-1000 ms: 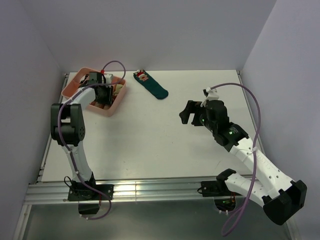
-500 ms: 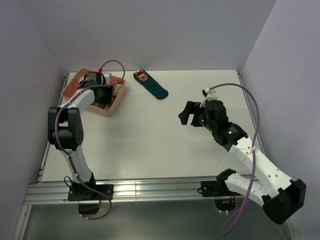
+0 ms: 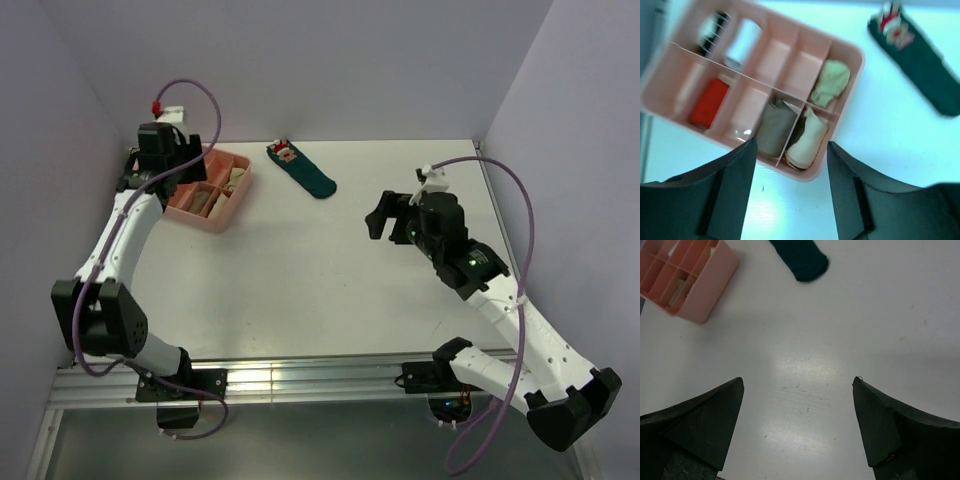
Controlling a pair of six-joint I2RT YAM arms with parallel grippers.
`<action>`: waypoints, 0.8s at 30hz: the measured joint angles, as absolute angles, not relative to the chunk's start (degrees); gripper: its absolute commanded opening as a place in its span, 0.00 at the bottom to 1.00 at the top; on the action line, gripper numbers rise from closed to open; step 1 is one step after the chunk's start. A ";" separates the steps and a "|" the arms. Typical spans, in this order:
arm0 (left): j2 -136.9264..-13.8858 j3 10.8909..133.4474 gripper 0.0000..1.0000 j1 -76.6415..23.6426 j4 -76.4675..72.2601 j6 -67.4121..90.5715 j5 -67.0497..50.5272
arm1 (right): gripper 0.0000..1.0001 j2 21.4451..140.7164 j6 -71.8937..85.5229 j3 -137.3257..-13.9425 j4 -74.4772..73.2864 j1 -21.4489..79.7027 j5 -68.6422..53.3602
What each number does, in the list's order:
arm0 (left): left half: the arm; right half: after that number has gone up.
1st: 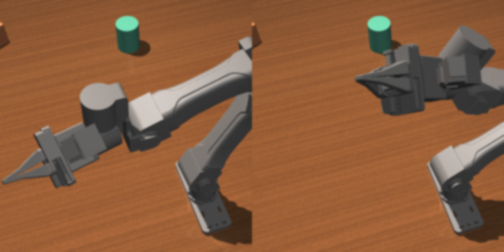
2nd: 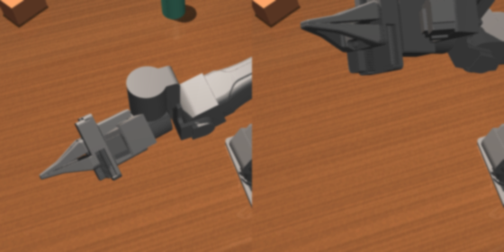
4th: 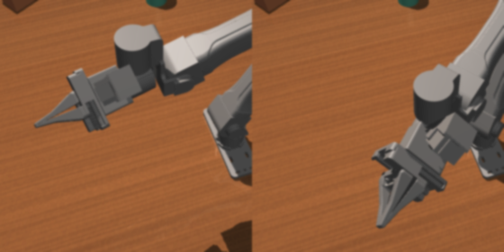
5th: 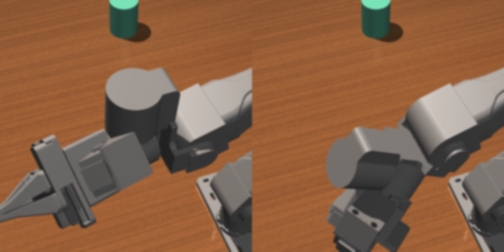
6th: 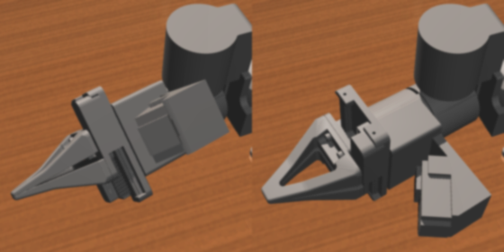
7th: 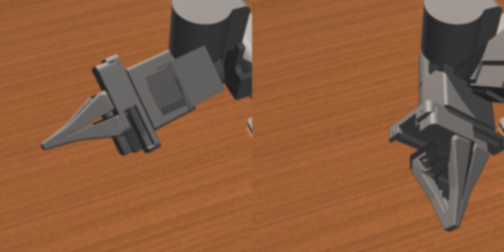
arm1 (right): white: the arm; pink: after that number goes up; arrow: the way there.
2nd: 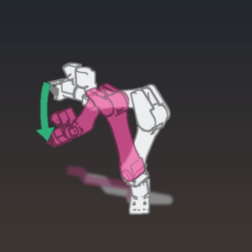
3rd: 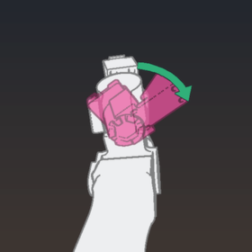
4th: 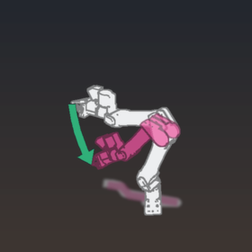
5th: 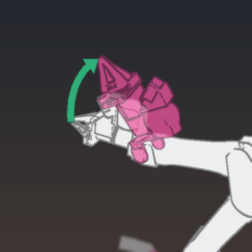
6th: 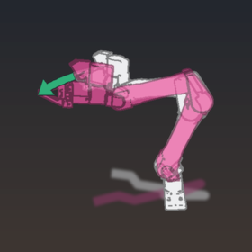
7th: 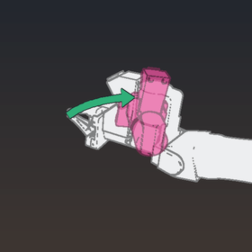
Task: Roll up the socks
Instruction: Reset both arms
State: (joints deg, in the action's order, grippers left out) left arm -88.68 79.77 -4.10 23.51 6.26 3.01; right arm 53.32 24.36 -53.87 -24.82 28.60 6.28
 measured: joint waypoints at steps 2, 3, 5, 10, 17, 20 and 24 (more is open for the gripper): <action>-84.53 80.40 0.67 -4.10 24.10 7.77 5.23 | 0.97 52.18 23.79 -56.86 -26.44 28.60 8.45; -81.97 80.95 0.68 -4.10 24.64 8.56 6.85 | 0.97 51.37 23.38 -58.59 -27.29 28.58 9.82; -77.41 81.95 0.73 -4.10 25.67 9.89 9.54 | 0.98 49.41 22.52 -62.52 -28.95 28.58 13.13; -65.49 85.56 0.81 -4.10 28.62 12.38 15.25 | 1.00 42.59 19.07 -70.70 -31.18 28.56 22.61; -49.63 89.82 0.87 -4.10 31.20 14.33 22.61 | 1.00 29.85 11.77 -73.10 -29.56 28.49 32.47; -43.70 91.09 0.93 -4.10 32.10 14.98 27.07 | 0.99 24.82 8.12 -71.92 -26.63 28.45 34.89; -37.76 90.56 0.96 -4.16 32.86 16.58 33.65 | 0.98 22.11 4.67 -71.61 -24.29 28.45 36.12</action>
State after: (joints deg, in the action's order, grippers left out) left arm -37.76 90.56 -4.16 32.86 16.58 33.65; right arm 22.11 4.67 -71.61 -24.29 28.45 36.12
